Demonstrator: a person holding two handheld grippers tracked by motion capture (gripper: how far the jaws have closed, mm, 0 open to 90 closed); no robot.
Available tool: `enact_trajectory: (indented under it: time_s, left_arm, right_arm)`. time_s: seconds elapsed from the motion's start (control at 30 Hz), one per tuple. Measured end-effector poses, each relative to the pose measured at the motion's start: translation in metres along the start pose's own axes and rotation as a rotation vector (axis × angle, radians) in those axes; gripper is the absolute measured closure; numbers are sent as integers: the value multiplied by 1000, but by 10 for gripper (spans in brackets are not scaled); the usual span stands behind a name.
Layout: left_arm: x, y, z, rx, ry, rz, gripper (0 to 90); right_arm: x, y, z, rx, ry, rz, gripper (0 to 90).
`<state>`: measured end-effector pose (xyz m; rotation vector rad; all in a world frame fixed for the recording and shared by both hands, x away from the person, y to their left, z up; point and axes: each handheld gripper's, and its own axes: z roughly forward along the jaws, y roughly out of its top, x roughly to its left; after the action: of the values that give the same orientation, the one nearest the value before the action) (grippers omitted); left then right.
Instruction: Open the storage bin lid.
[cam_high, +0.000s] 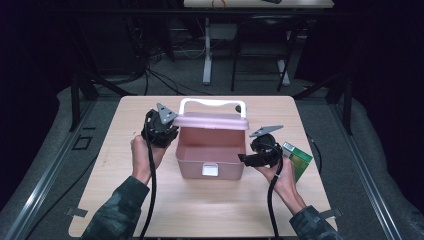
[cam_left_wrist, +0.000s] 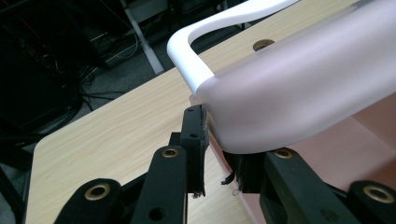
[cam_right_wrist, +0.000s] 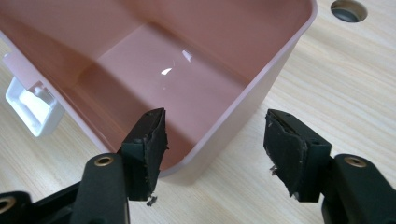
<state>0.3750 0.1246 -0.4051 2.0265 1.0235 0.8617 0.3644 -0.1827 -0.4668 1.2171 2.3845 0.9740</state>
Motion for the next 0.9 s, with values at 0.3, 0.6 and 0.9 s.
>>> enact_trajectory:
  time_s: [0.3,0.6,0.9]
  left_arm:
    - [4,3,1,-6,0,23,772]
    - [5,13,4,5,30,56,793]
    - [11,26,10,15,32,71,817]
  right_arm:
    - [4,-1,11,5,33,10,476]
    - [3,-1,11,1,35,2,479]
    - [1,-1,12,0,41,-5,479]
